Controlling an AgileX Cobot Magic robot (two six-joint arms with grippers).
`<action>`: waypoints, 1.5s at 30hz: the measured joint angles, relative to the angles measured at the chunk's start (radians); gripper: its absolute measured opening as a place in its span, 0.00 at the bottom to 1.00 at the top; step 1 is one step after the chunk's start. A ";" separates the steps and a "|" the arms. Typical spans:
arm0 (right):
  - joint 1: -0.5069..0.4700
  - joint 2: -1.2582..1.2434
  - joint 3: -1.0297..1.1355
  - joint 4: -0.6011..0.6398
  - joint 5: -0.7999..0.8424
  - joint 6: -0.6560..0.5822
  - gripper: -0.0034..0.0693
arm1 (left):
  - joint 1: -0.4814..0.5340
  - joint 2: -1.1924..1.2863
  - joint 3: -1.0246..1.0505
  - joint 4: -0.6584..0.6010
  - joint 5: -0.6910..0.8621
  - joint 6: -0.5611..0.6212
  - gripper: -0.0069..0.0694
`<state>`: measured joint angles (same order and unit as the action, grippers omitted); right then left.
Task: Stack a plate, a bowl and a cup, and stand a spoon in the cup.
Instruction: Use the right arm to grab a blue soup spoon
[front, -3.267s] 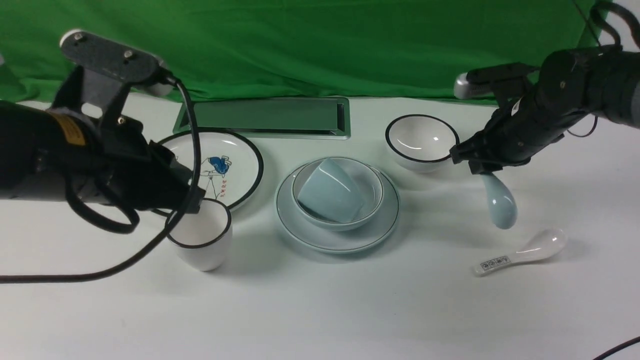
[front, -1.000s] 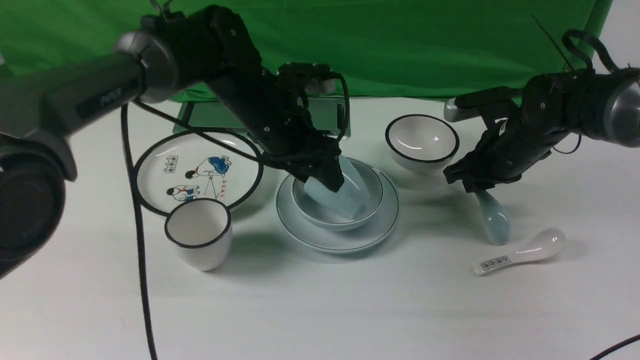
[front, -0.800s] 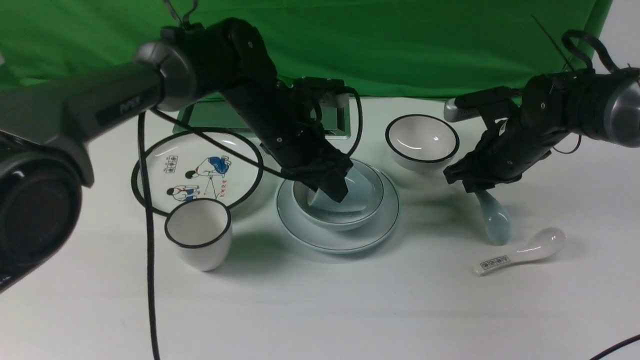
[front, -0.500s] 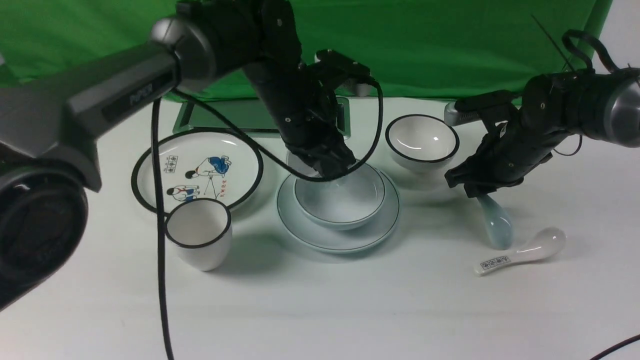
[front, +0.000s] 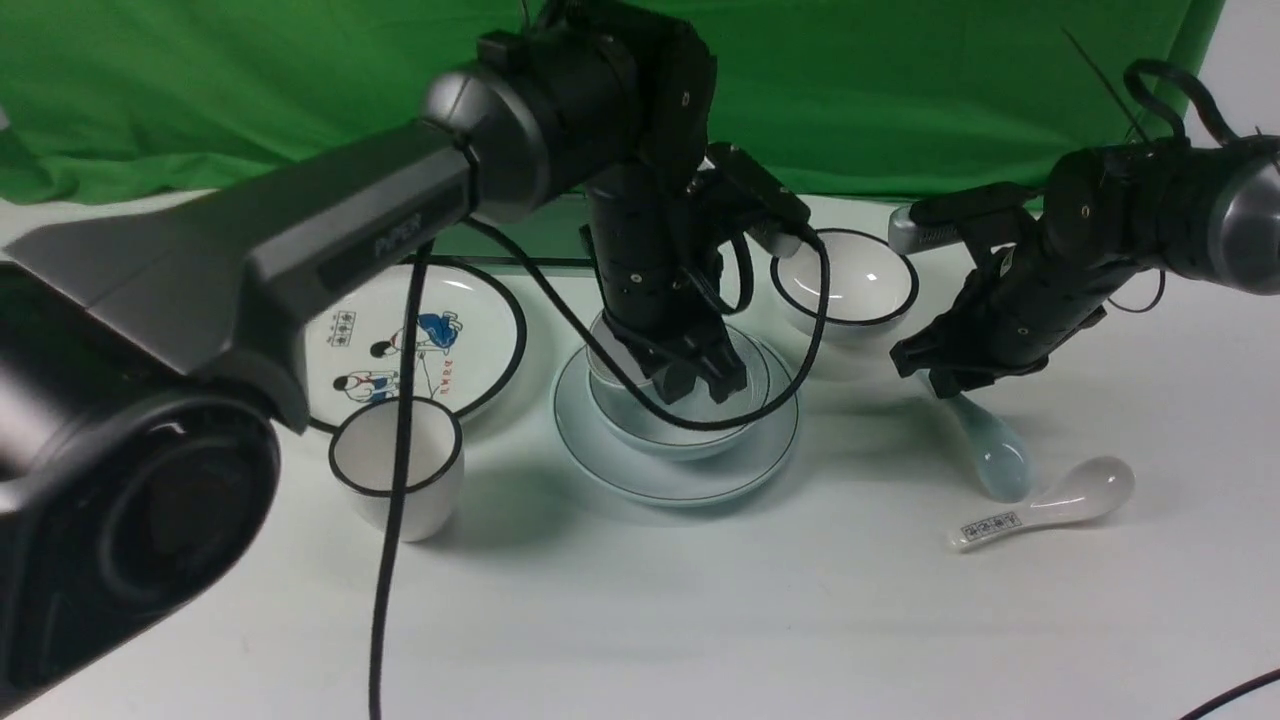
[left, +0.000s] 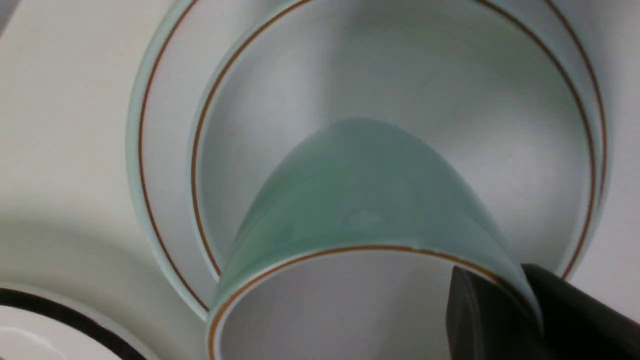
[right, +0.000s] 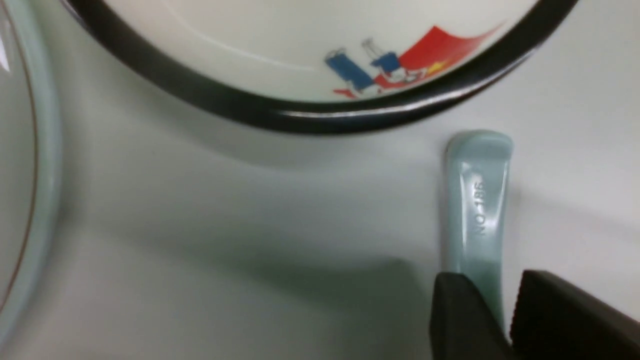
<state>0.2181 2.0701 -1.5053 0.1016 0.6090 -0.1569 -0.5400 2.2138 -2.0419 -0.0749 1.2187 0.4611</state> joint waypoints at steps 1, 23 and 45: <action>0.000 0.000 0.000 -0.001 -0.001 0.000 0.32 | 0.001 0.011 -0.005 -0.008 0.000 -0.007 0.09; 0.000 0.000 0.000 -0.002 -0.002 -0.002 0.46 | 0.001 0.038 -0.079 -0.080 -0.018 -0.036 0.40; 0.000 0.000 0.000 -0.002 0.000 -0.002 0.46 | 0.063 0.038 -0.138 -0.057 -0.002 -0.085 0.61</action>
<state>0.2181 2.0701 -1.5053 0.0994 0.6093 -0.1585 -0.4765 2.2515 -2.1797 -0.1320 1.2165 0.3764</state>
